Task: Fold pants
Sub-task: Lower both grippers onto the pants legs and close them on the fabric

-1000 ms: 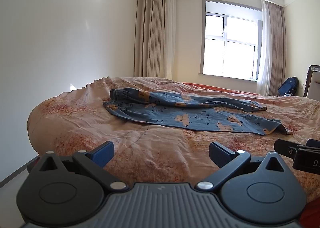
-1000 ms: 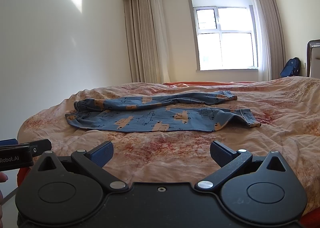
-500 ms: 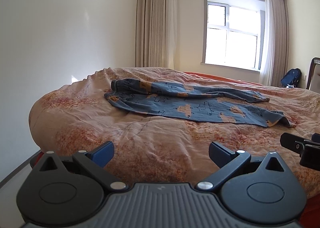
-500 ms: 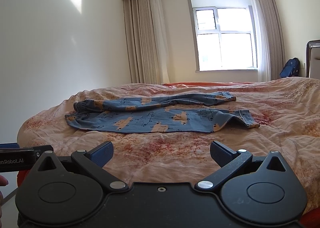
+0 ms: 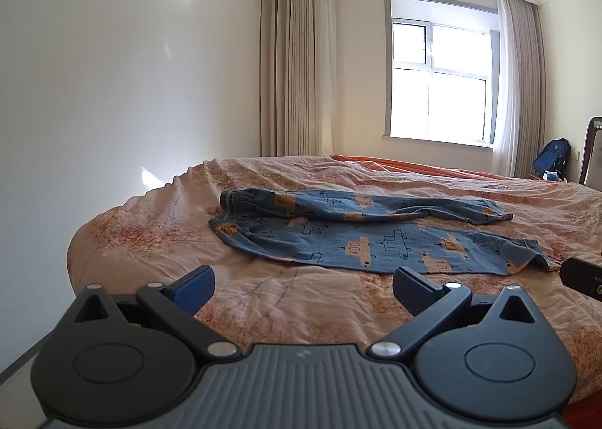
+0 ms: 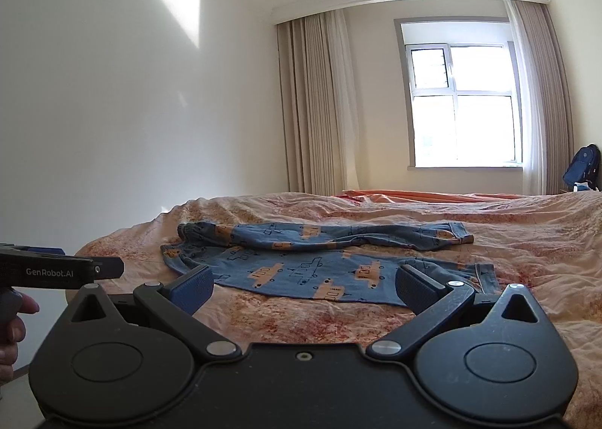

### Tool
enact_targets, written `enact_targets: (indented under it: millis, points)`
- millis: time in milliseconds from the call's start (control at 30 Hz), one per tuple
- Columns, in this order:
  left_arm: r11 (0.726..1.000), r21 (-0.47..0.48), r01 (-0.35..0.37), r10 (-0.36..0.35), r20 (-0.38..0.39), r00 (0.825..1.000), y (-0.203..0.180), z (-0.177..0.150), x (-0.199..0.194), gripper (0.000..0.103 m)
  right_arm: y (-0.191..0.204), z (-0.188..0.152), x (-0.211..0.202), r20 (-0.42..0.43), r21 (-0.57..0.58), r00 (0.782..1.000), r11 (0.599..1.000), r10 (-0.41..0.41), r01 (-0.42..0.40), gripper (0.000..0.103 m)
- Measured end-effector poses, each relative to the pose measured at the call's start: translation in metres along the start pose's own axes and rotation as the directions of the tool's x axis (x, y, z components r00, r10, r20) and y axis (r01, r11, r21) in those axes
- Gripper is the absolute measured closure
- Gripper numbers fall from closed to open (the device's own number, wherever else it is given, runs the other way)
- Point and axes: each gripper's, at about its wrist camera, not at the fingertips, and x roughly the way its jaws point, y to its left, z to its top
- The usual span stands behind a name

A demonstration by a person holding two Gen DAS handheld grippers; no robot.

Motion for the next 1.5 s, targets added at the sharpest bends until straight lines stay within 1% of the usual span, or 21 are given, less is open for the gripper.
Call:
enact_targets:
  millis: [100, 267, 400, 500, 600, 700, 767, 833, 933, 1000, 1067, 1100, 1133, 1200, 1267, 1333, 1367, 1433, 1500]
  points:
    - [1.000, 0.013, -0.002, 0.001, 0.007, 1.000, 0.006, 0.015, 0.011, 0.000, -0.001, 0.013, 0.018, -0.033, 0.020, 0.999, 0.999, 0.027, -0.026, 0.000]
    - [1.000, 0.024, -0.012, 0.013, -0.021, 1.000, 0.022, 0.039, 0.041, 0.000, -0.005, 0.036, 0.055, -0.070, 0.054, 0.996, 0.997, 0.059, -0.055, 0.000]
    - [0.997, 0.071, -0.032, 0.034, -0.033, 0.999, 0.031, 0.057, 0.069, 0.000, -0.005, 0.049, 0.082, -0.069, 0.025, 0.996, 0.998, 0.054, -0.052, 0.000]
    - [0.996, 0.084, -0.040, 0.045, -0.055, 0.997, 0.039, 0.070, 0.096, 0.000, -0.011, 0.056, 0.107, -0.094, 0.001, 0.994, 0.999, 0.049, -0.049, 0.000]
    - [0.996, 0.088, -0.005, 0.013, -0.088, 0.996, 0.049, 0.084, 0.126, 0.000, -0.017, 0.063, 0.133, -0.117, -0.032, 0.992, 0.998, 0.057, -0.061, 0.000]
    - [0.996, 0.079, 0.052, -0.042, -0.125, 0.991, 0.068, 0.102, 0.167, 0.000, -0.027, 0.074, 0.167, -0.143, -0.062, 0.987, 0.995, 0.074, -0.083, 0.000]
    - [0.994, 0.070, 0.078, -0.068, -0.141, 0.988, 0.083, 0.116, 0.197, 0.000, -0.035, 0.083, 0.192, -0.170, -0.087, 0.981, 0.990, 0.093, -0.109, 0.000]
    - [0.994, 0.080, 0.075, -0.063, -0.137, 0.989, 0.096, 0.132, 0.229, 0.000, -0.043, 0.092, 0.221, -0.198, -0.126, 0.974, 0.982, 0.114, -0.140, 0.000]
    - [0.989, 0.136, 0.056, -0.037, -0.133, 0.990, 0.110, 0.152, 0.280, 0.000, -0.058, 0.104, 0.268, -0.247, -0.171, 0.960, 0.969, 0.132, -0.177, 0.000]
    - [0.985, 0.165, 0.047, -0.021, -0.154, 0.988, 0.116, 0.161, 0.315, 0.000, -0.068, 0.109, 0.300, -0.283, -0.180, 0.948, 0.963, 0.144, -0.200, 0.000]
    - [0.980, 0.191, 0.060, -0.023, -0.189, 0.982, 0.121, 0.166, 0.353, 0.000, -0.076, 0.112, 0.331, -0.323, -0.178, 0.931, 0.955, 0.170, -0.236, 0.000]
    - [0.976, 0.203, 0.081, -0.037, -0.209, 0.977, 0.121, 0.167, 0.372, 0.000, -0.079, 0.112, 0.354, -0.353, -0.182, 0.916, 0.947, 0.188, -0.265, 0.000]
    - [0.972, 0.212, 0.102, -0.053, -0.226, 0.973, 0.122, 0.167, 0.389, 0.000, -0.082, 0.112, 0.372, -0.377, -0.191, 0.906, 0.941, 0.191, -0.278, 0.000]
    - [0.966, 0.214, 0.144, -0.087, -0.255, 0.963, 0.121, 0.167, 0.417, 0.000, -0.084, 0.110, 0.405, -0.403, -0.220, 0.897, 0.932, 0.181, -0.287, 0.001]
    - [0.954, 0.233, 0.187, -0.119, -0.278, 0.953, 0.118, 0.165, 0.442, 0.000, -0.085, 0.106, 0.439, -0.417, -0.263, 0.890, 0.913, 0.184, -0.312, 0.001]
    - [0.932, 0.279, 0.230, -0.139, -0.310, 0.940, 0.111, 0.164, 0.464, 0.000, -0.084, 0.101, 0.473, -0.428, -0.296, 0.884, 0.895, 0.188, -0.334, 0.006]
    - [0.919, 0.298, 0.258, -0.154, -0.331, 0.931, 0.108, 0.163, 0.473, 0.000, -0.084, 0.099, 0.488, -0.439, -0.303, 0.877, 0.887, 0.195, -0.349, 0.012]
    - [0.895, 0.320, 0.309, -0.185, -0.365, 0.912, 0.103, 0.161, 0.490, 0.000, -0.082, 0.094, 0.519, -0.471, -0.294, 0.857, 0.879, 0.208, -0.375, 0.017]
    - [0.887, 0.325, 0.327, -0.194, -0.381, 0.904, 0.102, 0.160, 0.502, 0.000, -0.083, 0.089, 0.542, -0.497, -0.267, 0.840, 0.882, 0.219, -0.388, 0.023]
